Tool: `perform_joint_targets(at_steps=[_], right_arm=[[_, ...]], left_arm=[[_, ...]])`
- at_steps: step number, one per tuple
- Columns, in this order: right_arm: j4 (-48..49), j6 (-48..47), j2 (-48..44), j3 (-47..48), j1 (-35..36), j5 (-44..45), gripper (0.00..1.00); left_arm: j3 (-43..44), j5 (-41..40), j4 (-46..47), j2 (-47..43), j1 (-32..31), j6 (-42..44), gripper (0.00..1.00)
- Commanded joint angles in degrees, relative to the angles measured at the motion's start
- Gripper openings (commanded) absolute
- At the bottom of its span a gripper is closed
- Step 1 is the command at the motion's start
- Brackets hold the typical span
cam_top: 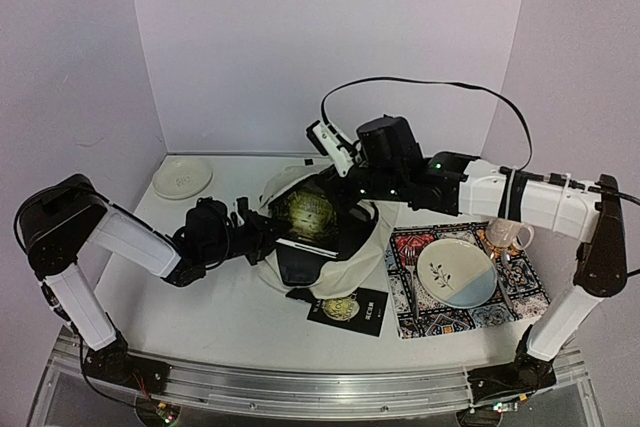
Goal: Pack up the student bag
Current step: Place the book in the largest pocket of the bag.
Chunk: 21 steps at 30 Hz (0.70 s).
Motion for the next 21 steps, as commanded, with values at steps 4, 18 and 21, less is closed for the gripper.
perform_joint_targets(at_steps=[4,18,21], right_arm=[[5.3,-1.0,-4.1,0.0,0.7,-7.0,0.00],[5.3,0.4,-2.9,-3.0,0.6,-0.9,0.01],[5.3,1.1,-2.2,-3.7,0.4,-0.2,0.01]], left_arm=[[8.8,-4.5,9.2,5.7,1.9,4.7,0.01],[3.7,-8.6,9.1,4.0,2.0,11.5,0.64],[-2.2,-9.6,8.6,-0.6,2.1,12.9,0.75]])
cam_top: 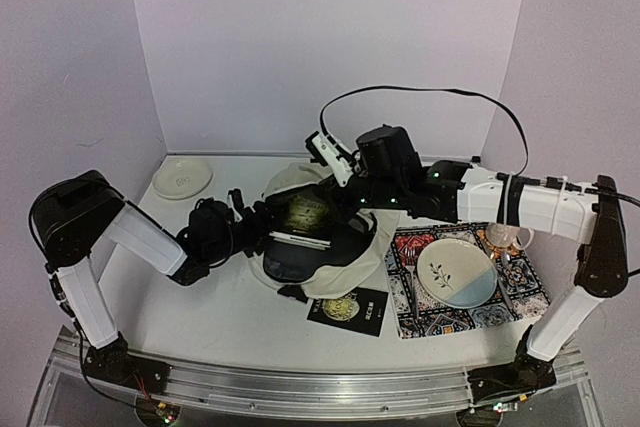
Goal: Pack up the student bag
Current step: Place the book in the largest pocket of the bag, then place the largest pocket of the student bag.
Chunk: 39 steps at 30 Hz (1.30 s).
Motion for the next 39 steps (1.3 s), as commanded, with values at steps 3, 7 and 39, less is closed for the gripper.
perform_joint_targets(at_steps=[3,7,39], right_arm=[[3.4,2.1,-1.3,-1.3,0.1,2.5,0.01],[3.4,2.7,-1.0,-1.8,-0.1,1.7,0.00],[-0.4,10.6,-6.2,-12.2,-6.0,-12.5,0.77]], left_arm=[[-10.2,-2.8,2.4,-11.7,0.0,4.0,0.86],[-13.6,-1.5,0.5,-16.1,0.0,4.7,0.87],[24.4,16.7,-42.8,7.9,12.9,28.5,0.78]])
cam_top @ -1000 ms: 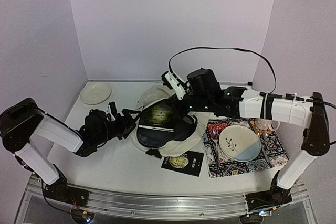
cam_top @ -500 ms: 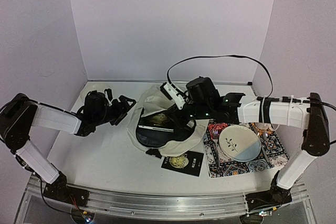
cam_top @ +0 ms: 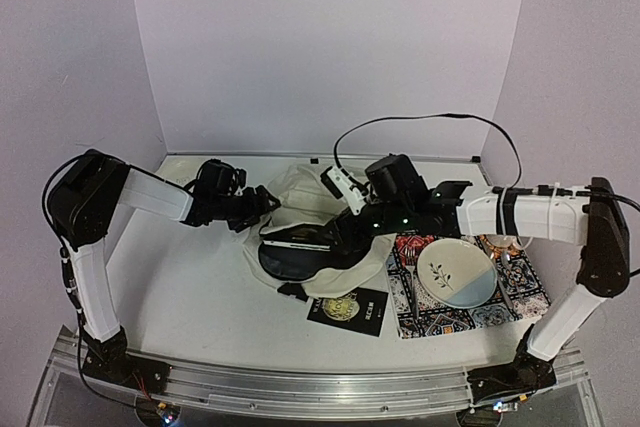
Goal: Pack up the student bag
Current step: Place the largest pocket of the student bag, then move the student bag to the center of the board.
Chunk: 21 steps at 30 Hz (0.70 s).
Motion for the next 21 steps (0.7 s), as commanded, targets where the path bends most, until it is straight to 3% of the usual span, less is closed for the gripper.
perform_joint_targets(at_steps=[1,8,11,21], right_arm=[[-0.4,3.4,-5.8,-1.8,-3.4,-3.0,0.82],[-0.5,6.5,-6.8,-3.6,-10.5,-4.3,0.98],[-0.3,7.5,-7.0,-4.4,-12.5,-5.6,0.98],[-0.2,13.9,-3.6,-4.8,-16.6,-1.8,0.98]], left_arm=[[2.2,4.9,-3.1,0.7,-0.5,2.7,0.72],[-0.1,7.5,-3.0,-2.4,-0.6,2.1,0.23],[-1.9,6.9,-2.9,-5.9,-0.6,1.5,0.02],[-12.3,-5.9,-7.7,-22.7,-0.2,-0.5,0.00]])
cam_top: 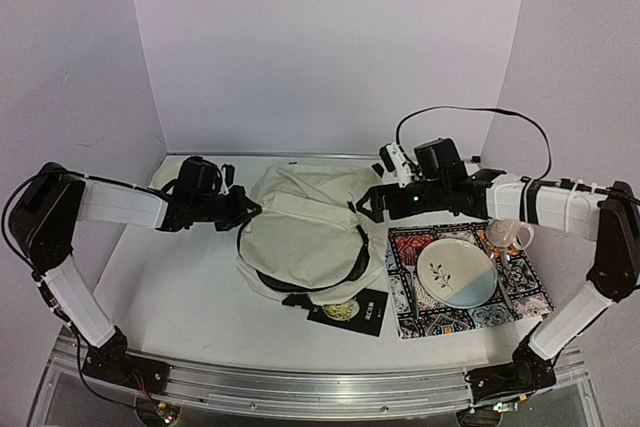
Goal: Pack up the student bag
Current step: Move the student bag to the center of the board.
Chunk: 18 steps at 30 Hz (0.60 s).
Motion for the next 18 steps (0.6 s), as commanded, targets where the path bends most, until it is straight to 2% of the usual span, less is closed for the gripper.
perform_joint_targets(at_steps=[1,4,9,12,18], right_arm=[[0.0,4.2,2.0,0.1,-1.5,2.0,0.98],[-0.1,4.7,4.9,1.3,-1.7,2.0,0.98],[-0.3,5.5,11.5,4.5,-1.7,1.4,0.89],[-0.6,6.2,15.8,6.2,-1.7,-1.3,0.86],[-0.7,8.1,21.6,8.6,-1.8,-1.3,0.87]], left_arm=[[-4.7,-9.0,-5.9,-9.8,0.4,-0.9,0.00],[-8.2,-14.6,-10.3,-15.8,0.6,-2.0,0.00],[-12.8,-25.6,-18.4,-25.6,0.7,-4.7,0.00],[-15.5,-29.4,-21.4,-31.2,0.8,-5.9,0.00],[-19.1,-34.5,-29.9,-38.2,0.9,-7.7,0.00]])
